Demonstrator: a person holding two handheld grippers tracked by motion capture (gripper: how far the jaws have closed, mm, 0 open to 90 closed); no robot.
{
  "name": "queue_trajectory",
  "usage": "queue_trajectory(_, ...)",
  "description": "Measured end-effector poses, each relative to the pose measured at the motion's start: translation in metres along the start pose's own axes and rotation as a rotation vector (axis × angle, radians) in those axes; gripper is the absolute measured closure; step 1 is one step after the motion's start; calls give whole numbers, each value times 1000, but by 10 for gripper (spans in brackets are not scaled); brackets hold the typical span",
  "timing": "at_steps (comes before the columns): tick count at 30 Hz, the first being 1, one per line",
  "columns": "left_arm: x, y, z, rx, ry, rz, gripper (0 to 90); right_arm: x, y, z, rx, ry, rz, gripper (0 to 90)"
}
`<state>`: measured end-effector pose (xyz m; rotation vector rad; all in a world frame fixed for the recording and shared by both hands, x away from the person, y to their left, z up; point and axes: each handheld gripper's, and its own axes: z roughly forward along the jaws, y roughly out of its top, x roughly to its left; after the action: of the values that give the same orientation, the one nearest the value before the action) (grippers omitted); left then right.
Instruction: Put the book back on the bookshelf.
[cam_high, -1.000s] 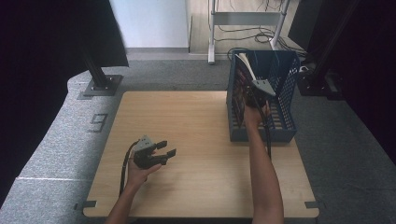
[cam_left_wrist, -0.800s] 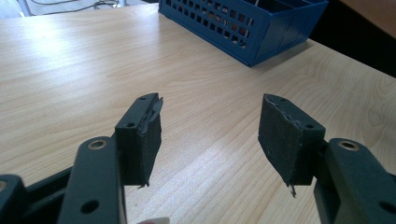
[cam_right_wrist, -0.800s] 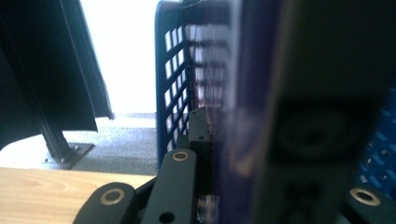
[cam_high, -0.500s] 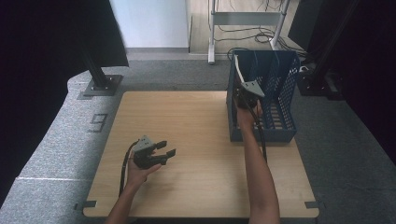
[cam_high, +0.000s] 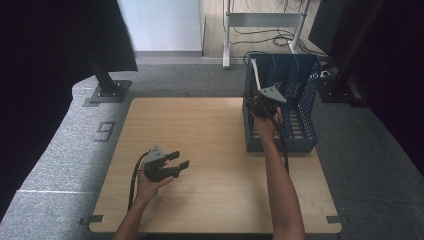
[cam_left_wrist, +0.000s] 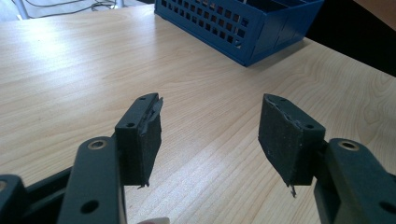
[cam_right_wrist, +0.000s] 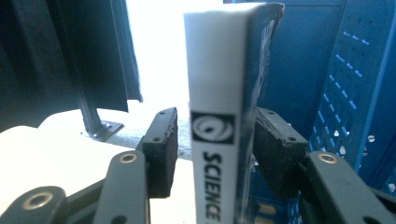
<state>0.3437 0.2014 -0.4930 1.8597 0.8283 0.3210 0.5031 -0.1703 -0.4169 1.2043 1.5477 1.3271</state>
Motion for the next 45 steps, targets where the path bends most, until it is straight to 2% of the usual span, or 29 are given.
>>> queue_trajectory(4,0,0,0,2,-1,1,393,-1,0,-1,20,13,4,500)
queue_trajectory(7,0,0,1,3,-1,2,393,-1,-1,-1,27,18,4,546)
queue_trajectory(8,0,0,1,3,-2,3,393,-1,-2,-2,23,23,-3,593)
queue_trajectory(11,-1,0,1,5,-4,3,393,4,-5,-2,24,20,-54,606)
queue_trajectory(18,-2,-1,3,10,-7,6,393,5,-9,-6,29,43,-54,563)
queue_trajectory(33,-4,0,4,8,-12,11,392,2,-8,-11,62,58,-47,445)
queue_trajectory(39,-4,0,3,8,-11,10,393,0,-9,-13,81,58,-42,423)
queue_trajectory(45,-5,0,5,12,-12,12,393,-2,-14,-19,71,65,-30,414)
